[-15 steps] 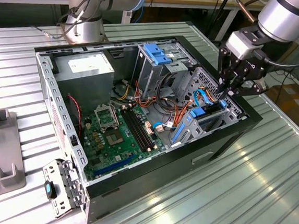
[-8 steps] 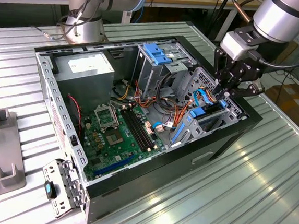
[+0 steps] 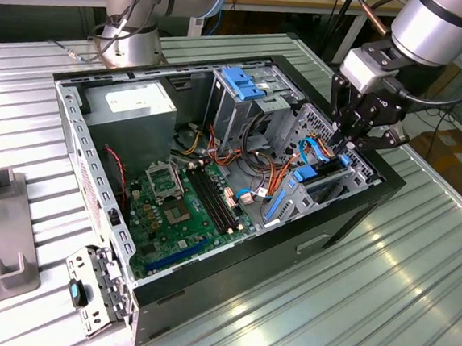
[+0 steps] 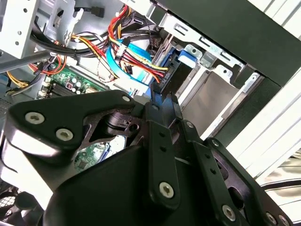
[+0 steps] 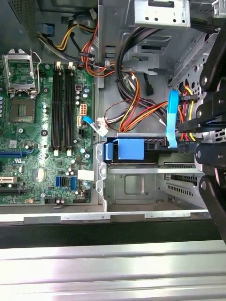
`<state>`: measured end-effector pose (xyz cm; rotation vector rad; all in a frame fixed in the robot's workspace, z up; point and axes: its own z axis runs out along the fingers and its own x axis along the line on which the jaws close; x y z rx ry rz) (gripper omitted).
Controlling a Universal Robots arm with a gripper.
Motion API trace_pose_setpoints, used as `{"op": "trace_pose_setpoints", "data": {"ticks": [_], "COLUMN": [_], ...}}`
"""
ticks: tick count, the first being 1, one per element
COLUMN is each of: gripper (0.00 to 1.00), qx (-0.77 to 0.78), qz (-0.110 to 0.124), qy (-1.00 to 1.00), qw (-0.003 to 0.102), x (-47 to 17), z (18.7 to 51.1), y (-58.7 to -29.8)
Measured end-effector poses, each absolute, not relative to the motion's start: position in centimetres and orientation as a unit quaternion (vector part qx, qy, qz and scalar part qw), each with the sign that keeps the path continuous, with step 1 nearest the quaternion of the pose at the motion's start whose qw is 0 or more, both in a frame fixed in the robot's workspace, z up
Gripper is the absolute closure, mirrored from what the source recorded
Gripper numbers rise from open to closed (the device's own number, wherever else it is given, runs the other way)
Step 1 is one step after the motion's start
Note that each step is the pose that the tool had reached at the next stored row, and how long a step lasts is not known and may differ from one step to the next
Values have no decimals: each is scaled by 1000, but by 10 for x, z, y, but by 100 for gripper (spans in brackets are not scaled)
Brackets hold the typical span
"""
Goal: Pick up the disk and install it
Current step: 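Insert the second disk wire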
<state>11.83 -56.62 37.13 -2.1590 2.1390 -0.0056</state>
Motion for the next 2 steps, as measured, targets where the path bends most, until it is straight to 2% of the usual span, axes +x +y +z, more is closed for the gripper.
{"op": "trace_pose_setpoints", "data": {"ticks": [2], "gripper": [76], "qx": [-709], "qz": [-2], "qy": [703], "qw": [51], "x": [118], "z": [371], "y": [-566]}}
